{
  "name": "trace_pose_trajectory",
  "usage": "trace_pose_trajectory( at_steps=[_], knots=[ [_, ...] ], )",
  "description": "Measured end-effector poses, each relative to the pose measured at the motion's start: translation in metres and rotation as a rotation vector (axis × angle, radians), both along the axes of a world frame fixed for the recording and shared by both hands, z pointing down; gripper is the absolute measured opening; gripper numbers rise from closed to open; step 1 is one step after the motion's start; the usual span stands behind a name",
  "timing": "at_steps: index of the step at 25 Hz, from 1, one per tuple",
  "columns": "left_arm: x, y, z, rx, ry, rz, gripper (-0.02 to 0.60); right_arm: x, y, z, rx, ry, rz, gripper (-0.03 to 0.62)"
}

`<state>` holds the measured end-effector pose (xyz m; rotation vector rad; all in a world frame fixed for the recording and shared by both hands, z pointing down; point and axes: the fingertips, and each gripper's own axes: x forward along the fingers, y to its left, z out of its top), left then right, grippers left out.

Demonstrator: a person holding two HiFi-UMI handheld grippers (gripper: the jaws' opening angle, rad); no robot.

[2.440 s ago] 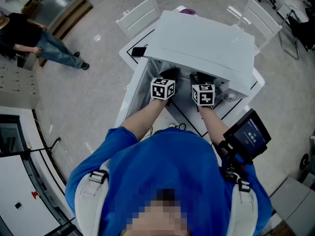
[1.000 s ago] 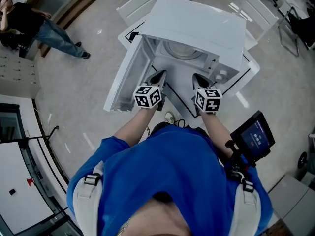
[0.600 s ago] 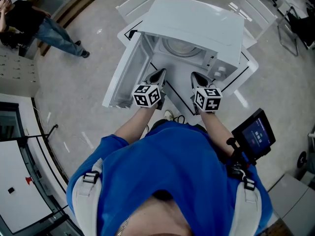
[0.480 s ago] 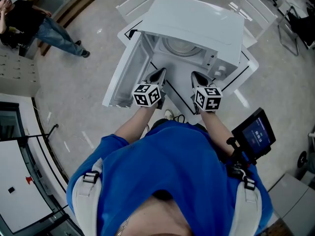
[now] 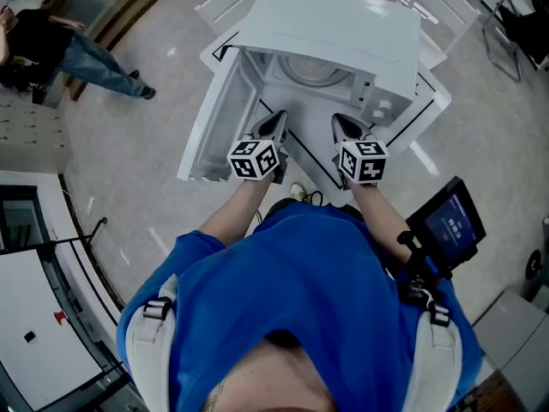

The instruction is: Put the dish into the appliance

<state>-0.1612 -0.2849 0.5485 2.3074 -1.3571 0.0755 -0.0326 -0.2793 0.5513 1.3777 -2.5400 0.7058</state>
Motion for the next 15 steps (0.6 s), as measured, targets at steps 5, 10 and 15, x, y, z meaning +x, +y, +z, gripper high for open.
trace_pose_trajectory(
  at_steps=[5,10,15],
  knots=[
    [0.002,0.004,-0.002,-0.001,-0.001,0.003,0.006,0.001,0.005,-0.002,0.0,0.002,0.0,0.002],
    [0.004,0.005,0.0,0.003,-0.004,-0.001,0.006,0.003,0.006,0.001,0.003,0.005,-0.009,0.002],
    [0.004,0.011,-0.004,0.007,-0.002,-0.012,0.006,0.003,0.011,-0.002,0.006,0.011,-0.023,0.002]
  ],
)
